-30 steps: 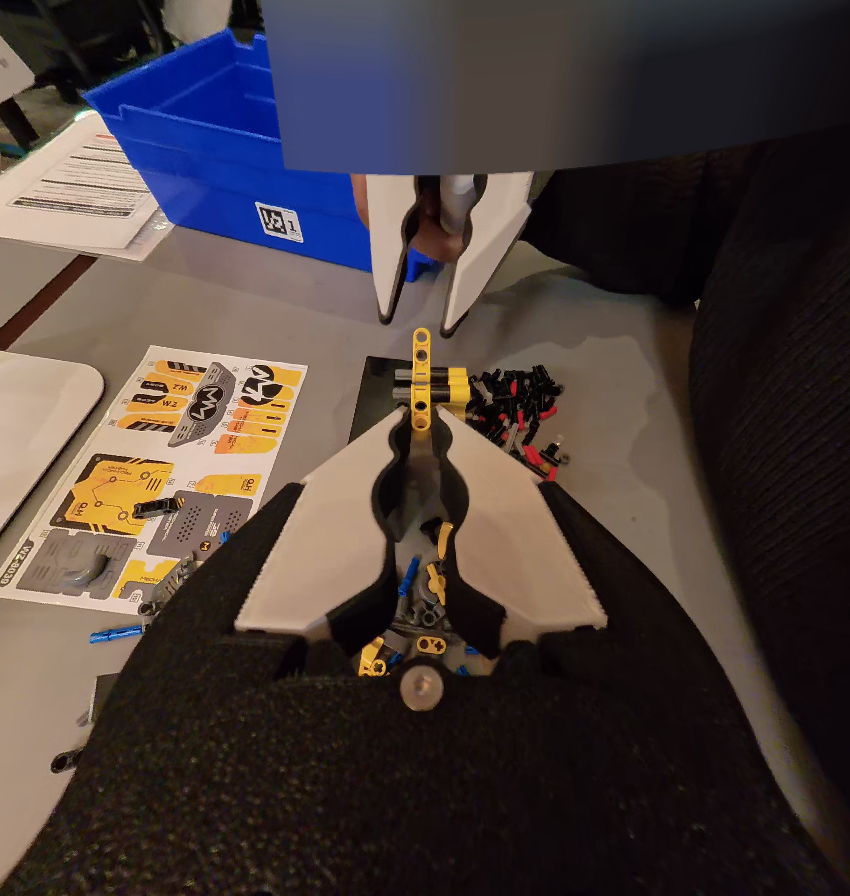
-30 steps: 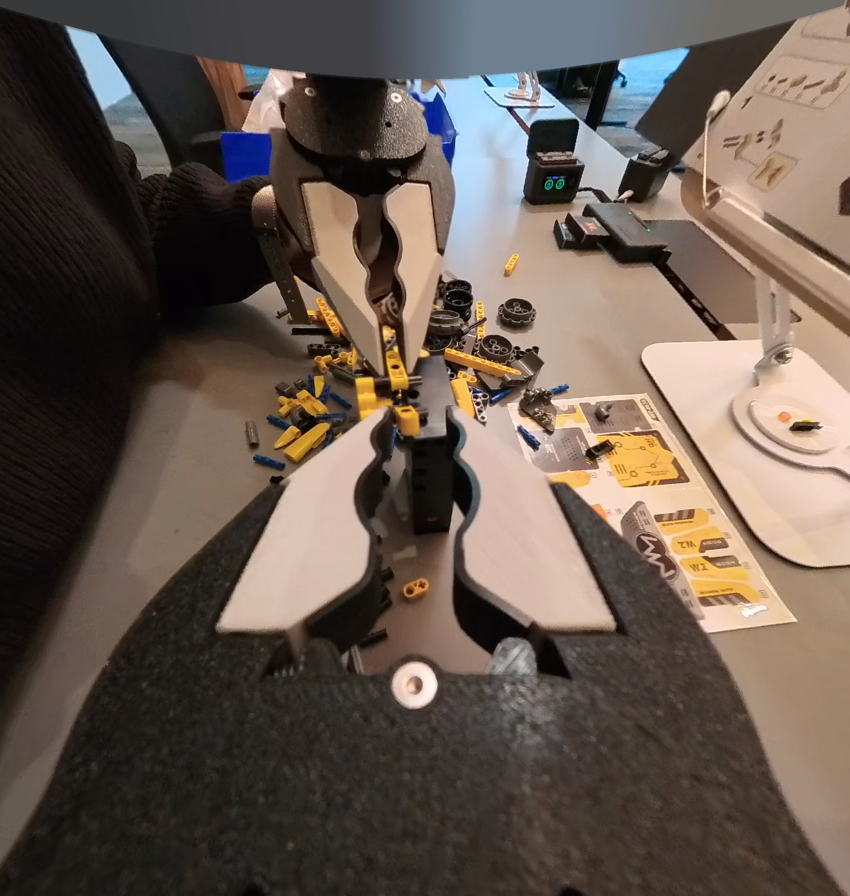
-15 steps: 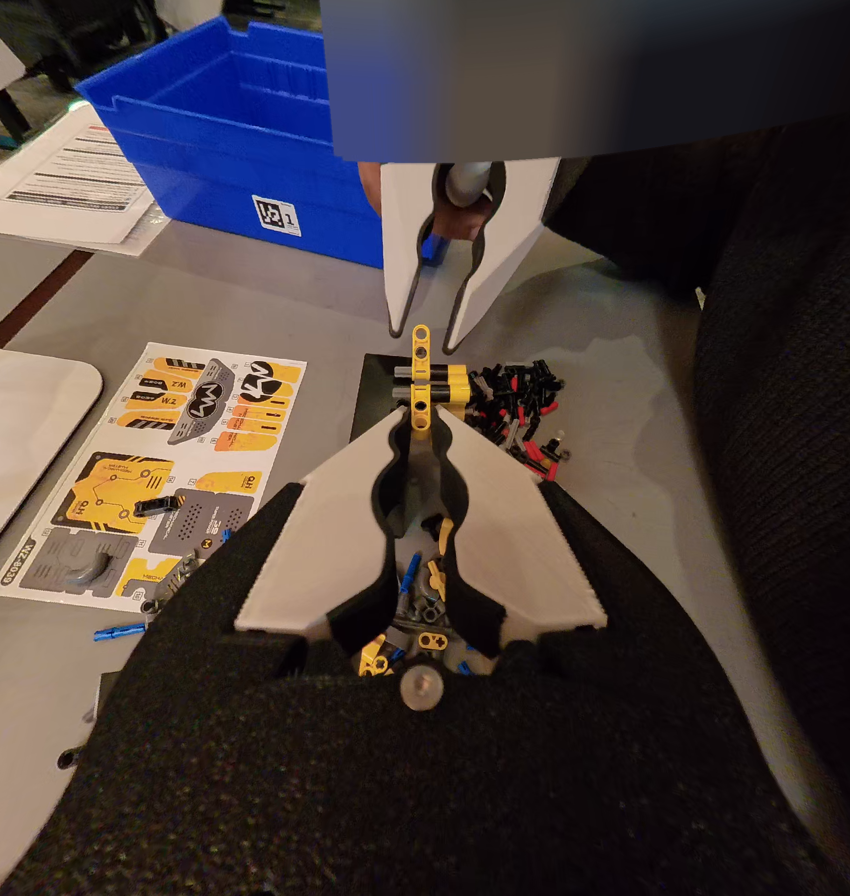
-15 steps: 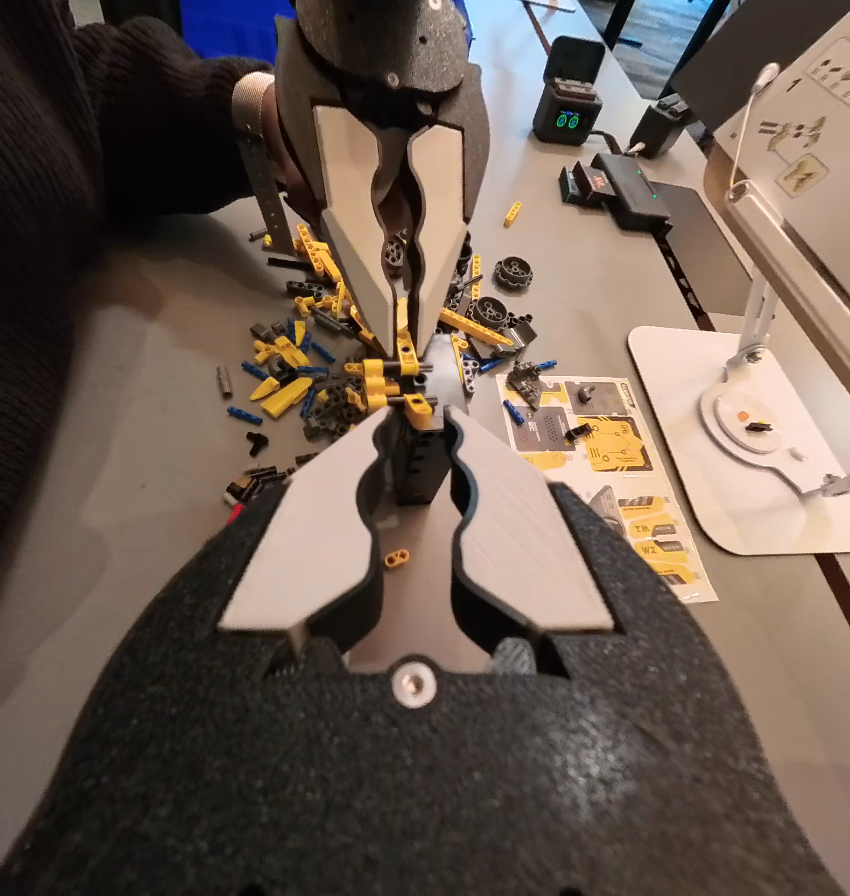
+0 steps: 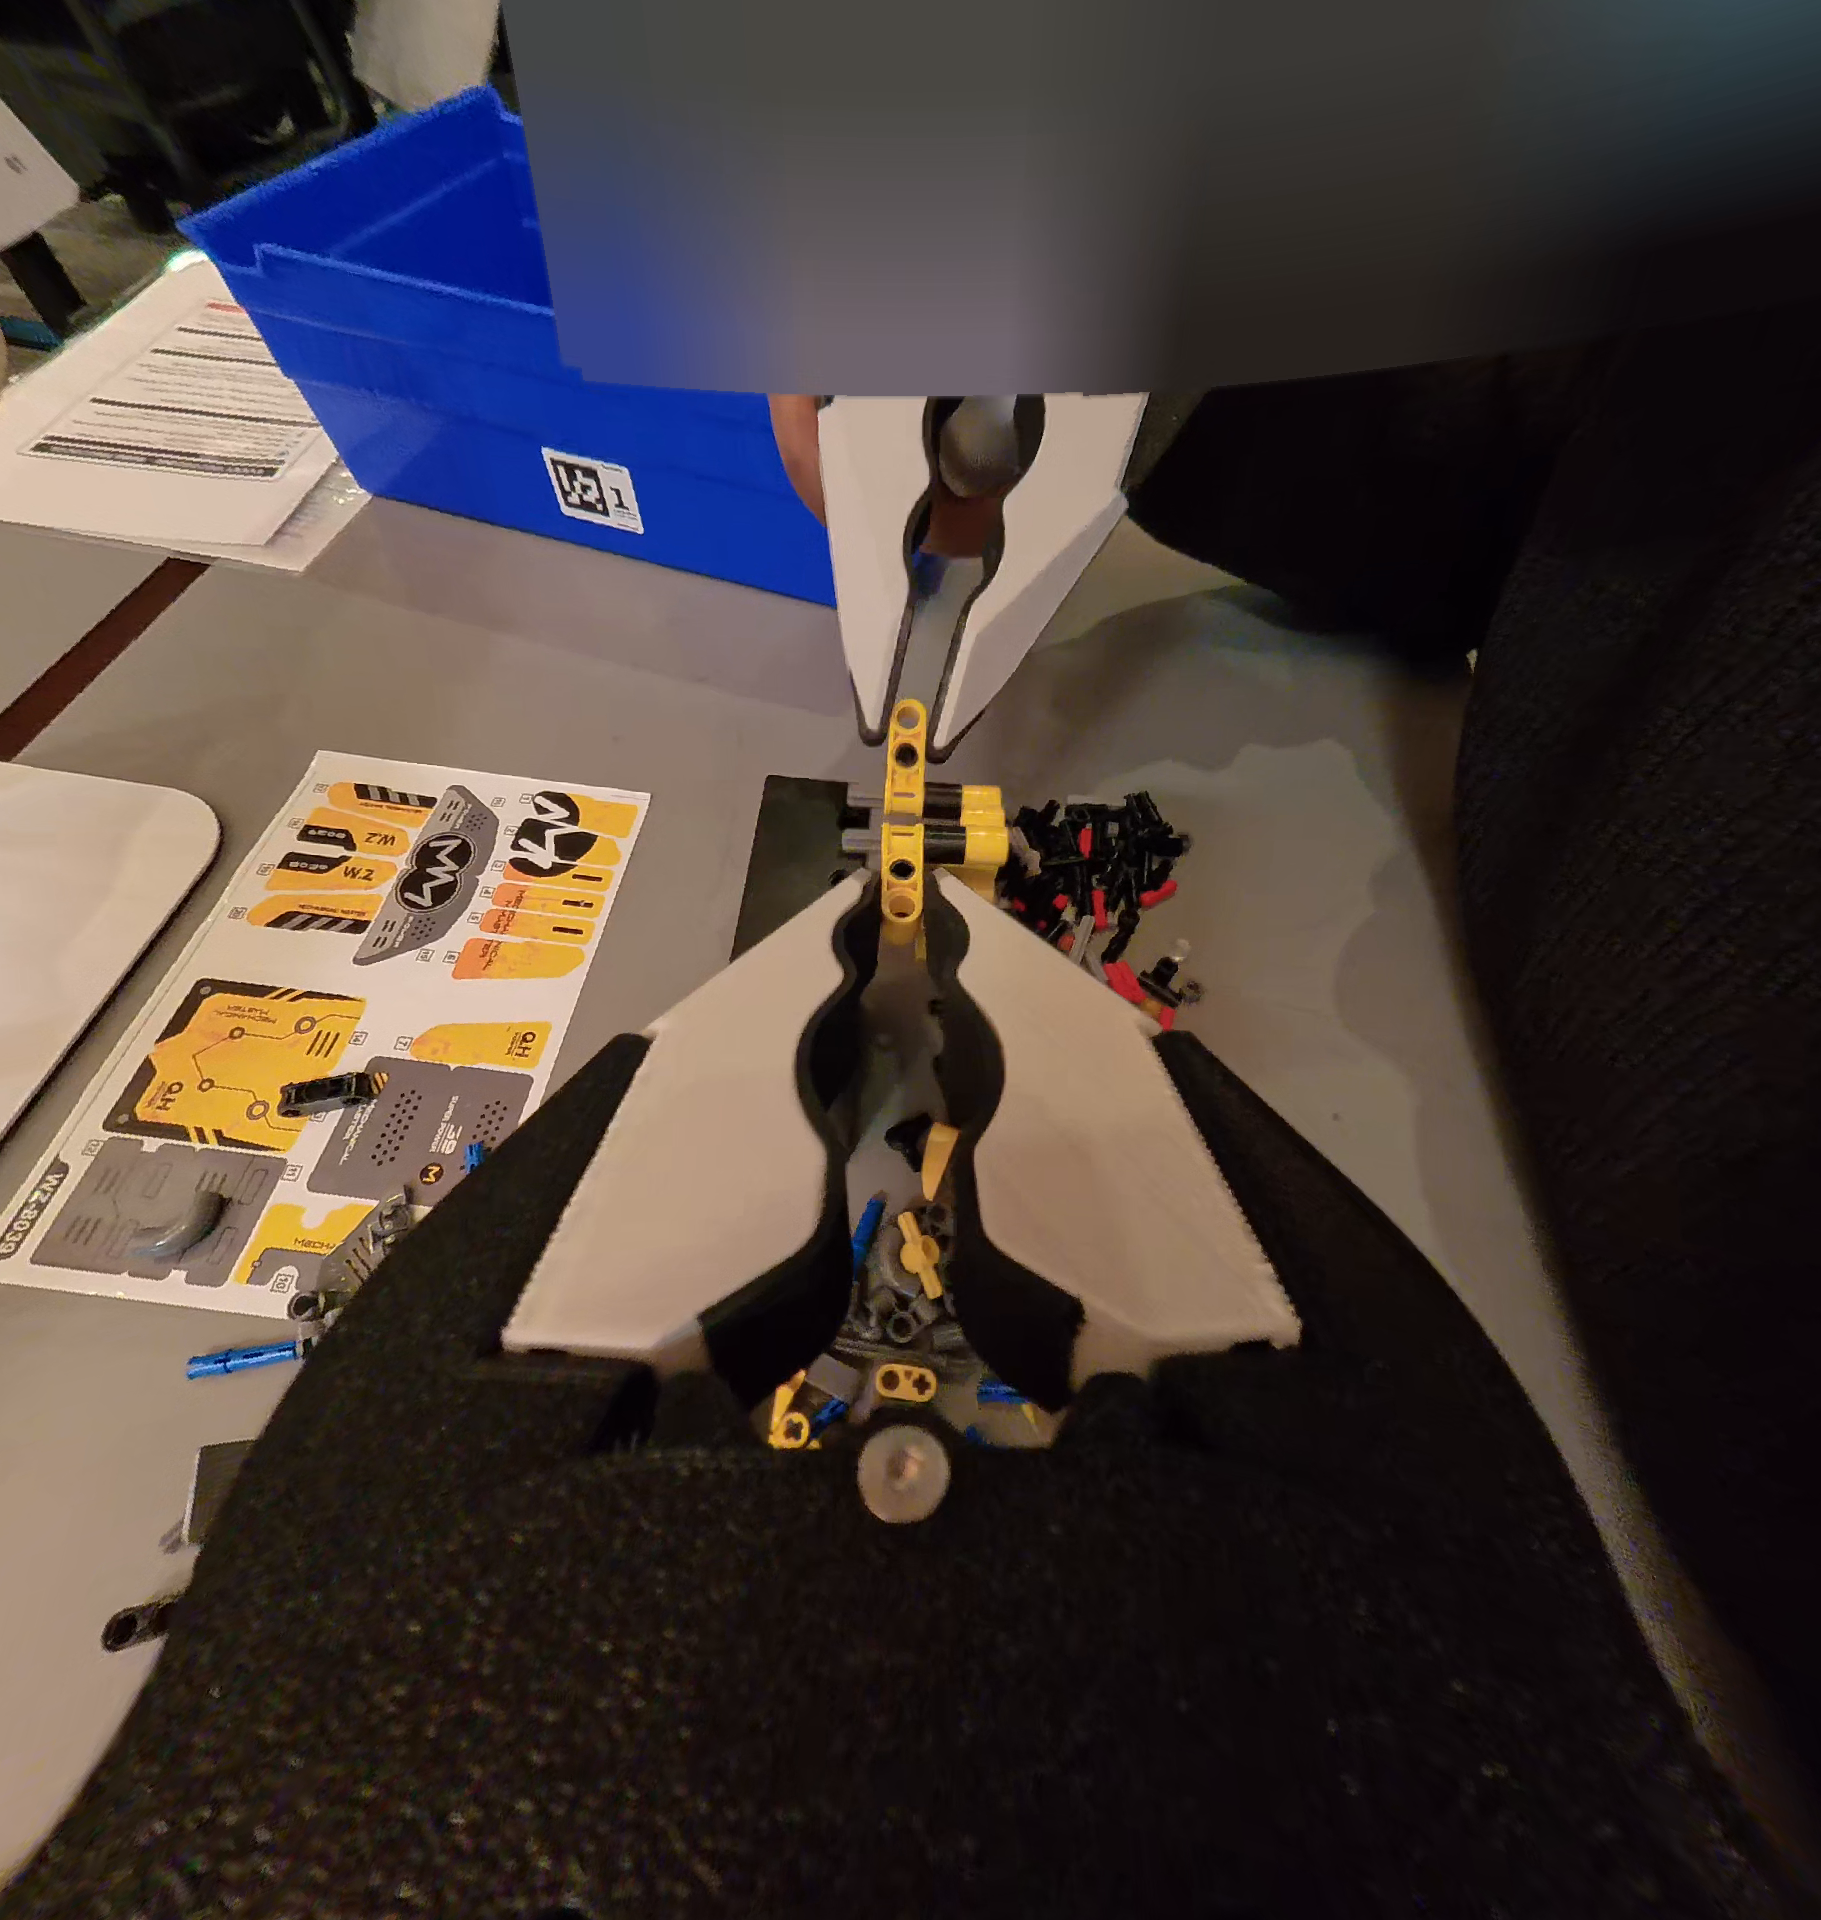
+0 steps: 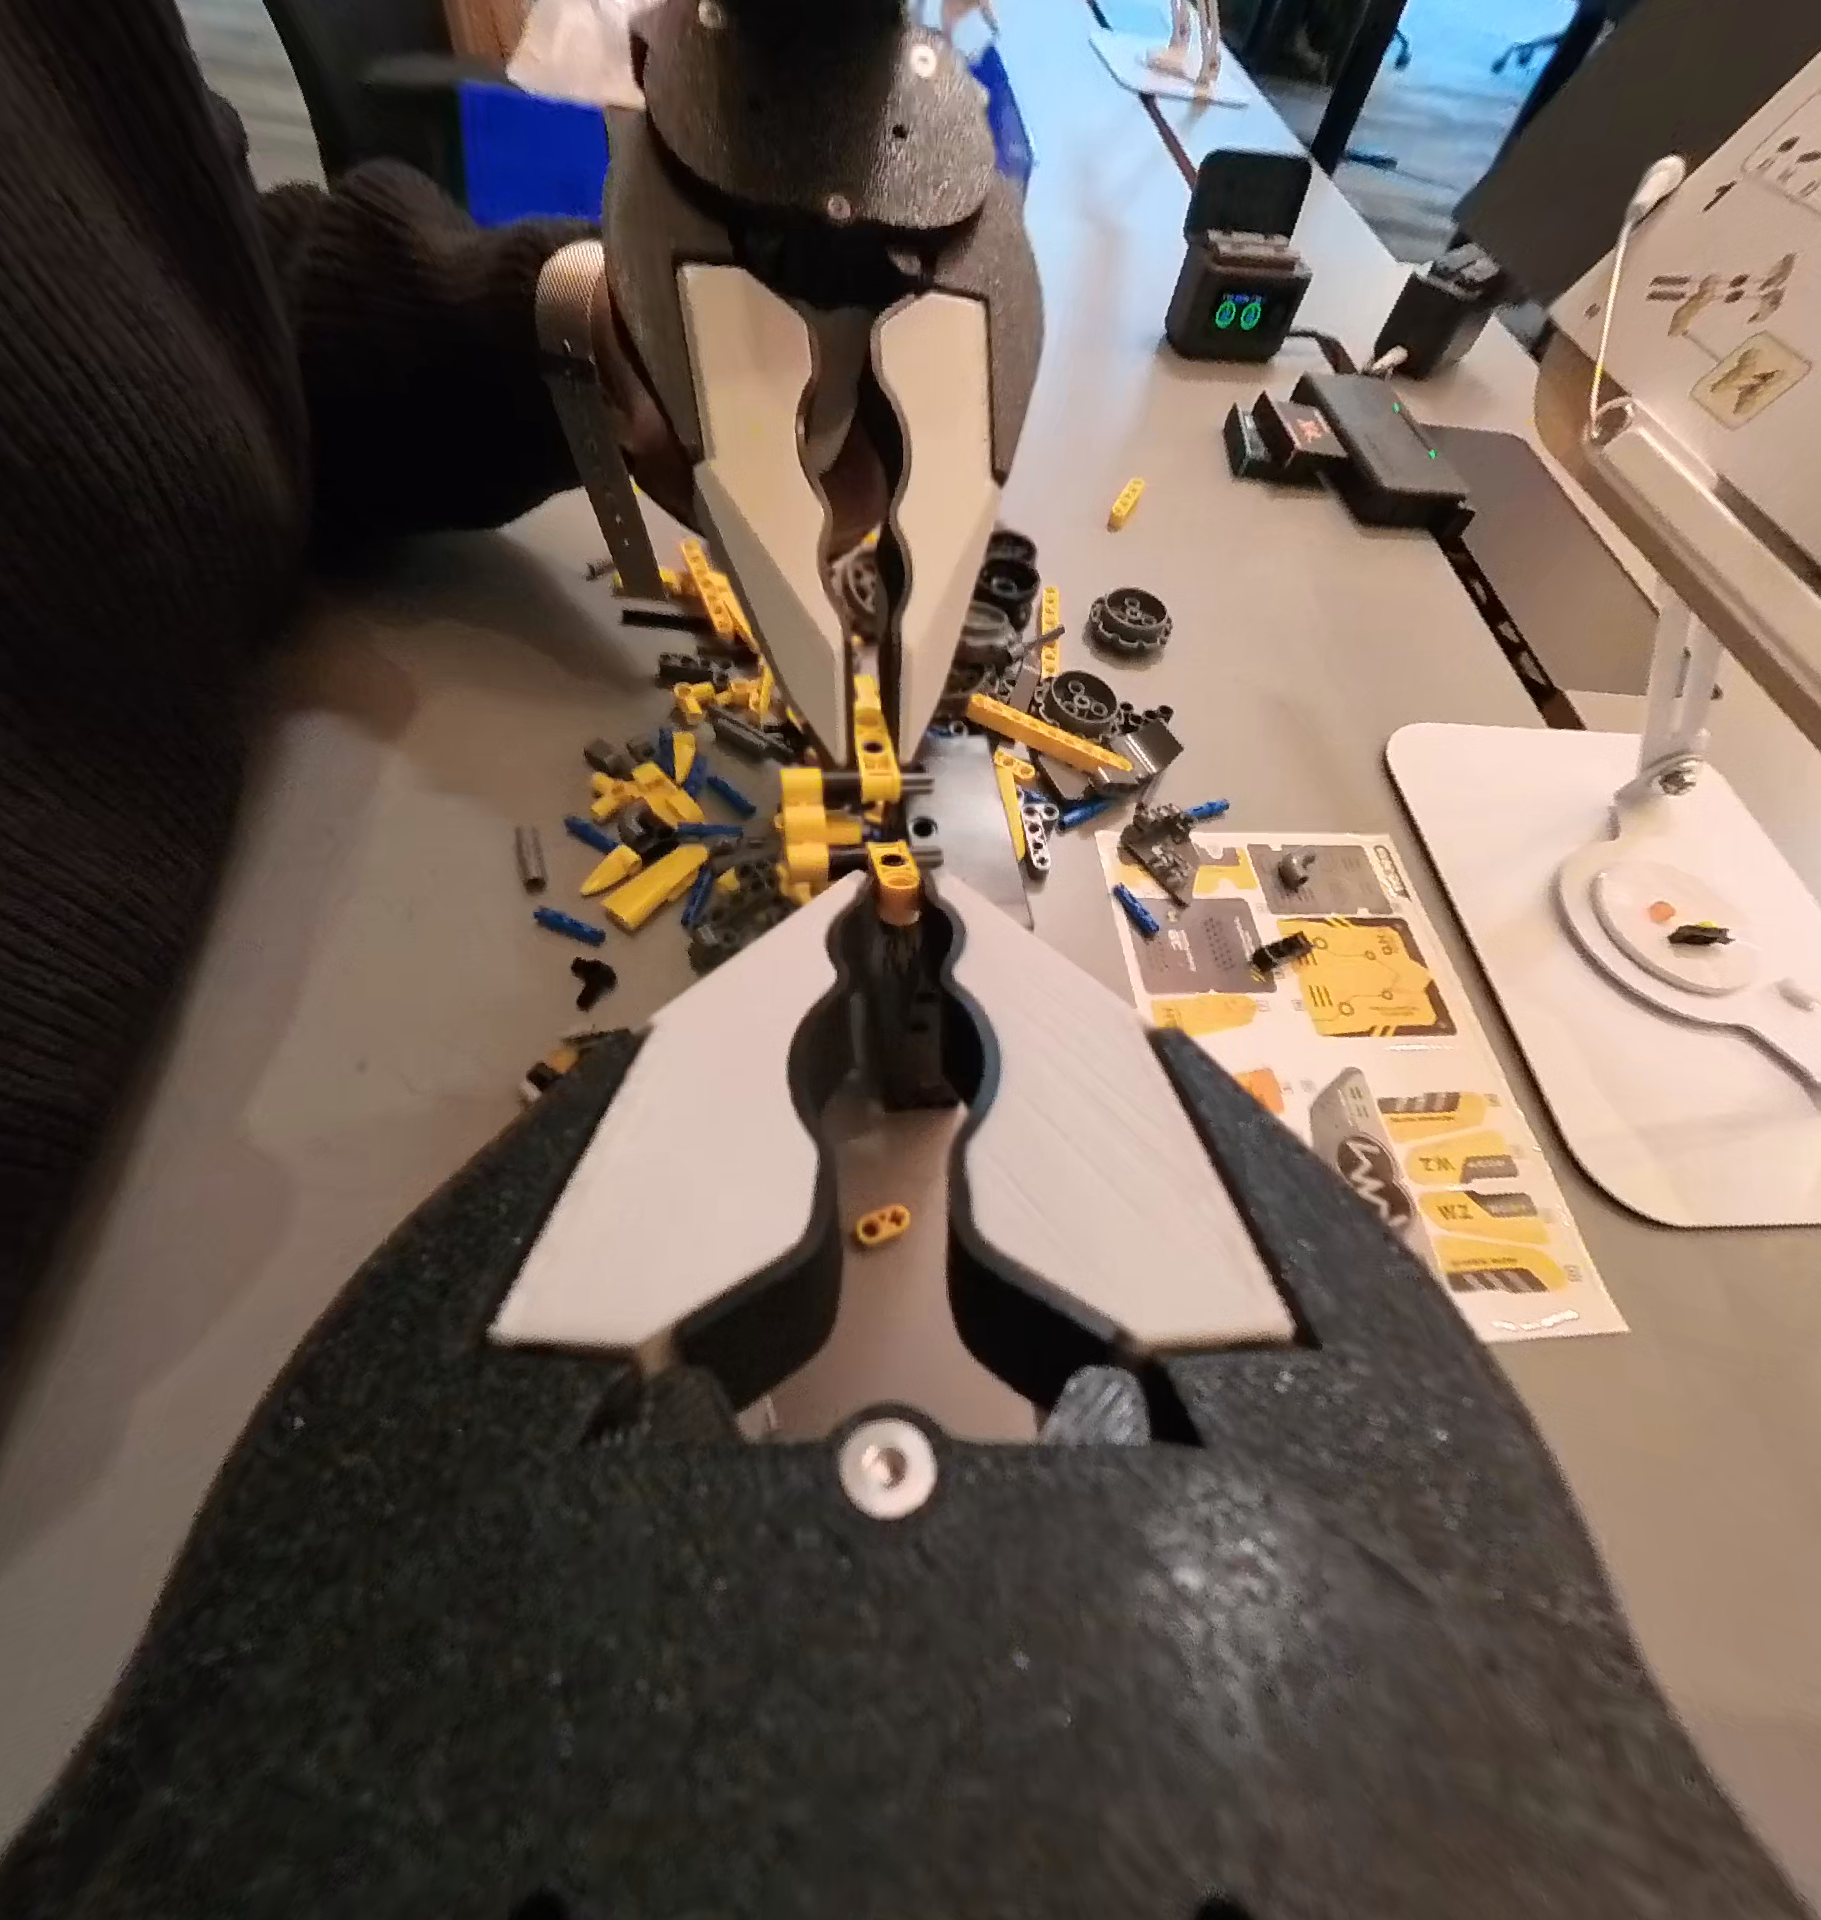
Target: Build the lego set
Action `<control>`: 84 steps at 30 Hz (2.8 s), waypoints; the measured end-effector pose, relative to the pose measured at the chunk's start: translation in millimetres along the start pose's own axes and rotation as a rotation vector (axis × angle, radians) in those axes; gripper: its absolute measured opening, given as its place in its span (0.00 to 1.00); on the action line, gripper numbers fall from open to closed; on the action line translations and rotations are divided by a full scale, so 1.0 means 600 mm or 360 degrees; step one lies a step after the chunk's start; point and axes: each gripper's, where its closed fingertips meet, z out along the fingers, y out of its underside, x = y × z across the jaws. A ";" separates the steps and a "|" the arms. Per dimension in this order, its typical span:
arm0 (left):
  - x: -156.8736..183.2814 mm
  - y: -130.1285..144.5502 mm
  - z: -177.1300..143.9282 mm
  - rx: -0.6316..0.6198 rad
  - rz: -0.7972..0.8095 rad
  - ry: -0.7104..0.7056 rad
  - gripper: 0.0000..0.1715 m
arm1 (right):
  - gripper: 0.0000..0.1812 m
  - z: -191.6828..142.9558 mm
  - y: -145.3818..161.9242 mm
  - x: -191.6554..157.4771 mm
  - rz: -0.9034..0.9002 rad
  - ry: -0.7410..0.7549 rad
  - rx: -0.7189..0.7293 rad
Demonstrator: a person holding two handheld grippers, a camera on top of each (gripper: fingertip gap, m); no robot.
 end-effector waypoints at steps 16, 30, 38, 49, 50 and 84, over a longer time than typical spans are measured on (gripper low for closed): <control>-0.020 0.001 -0.015 0.0004 -0.0014 -0.0064 0.04 | 0.04 0.018 -0.002 0.017 0.0166 -0.0028 0.0205; -0.018 0.001 -0.011 -0.0074 0.0004 -0.0041 0.04 | 0.04 0.015 0.004 0.014 0.0169 -0.0037 0.0161; -0.023 0.006 -0.009 -0.0090 0.0030 0.0043 0.04 | 0.04 0.015 0.005 0.015 0.0161 -0.0027 0.0152; -0.023 0.007 -0.009 -0.0124 -0.0003 0.0051 0.04 | 0.04 0.015 0.005 0.017 0.0188 -0.0040 0.0172; -0.023 0.008 -0.009 -0.0137 -0.0004 0.0051 0.04 | 0.04 0.015 0.005 0.017 0.0191 -0.0041 0.0172; -0.022 0.011 -0.008 -0.0285 0.0004 0.0191 0.04 | 0.04 0.015 0.011 0.013 0.0262 -0.0099 0.0018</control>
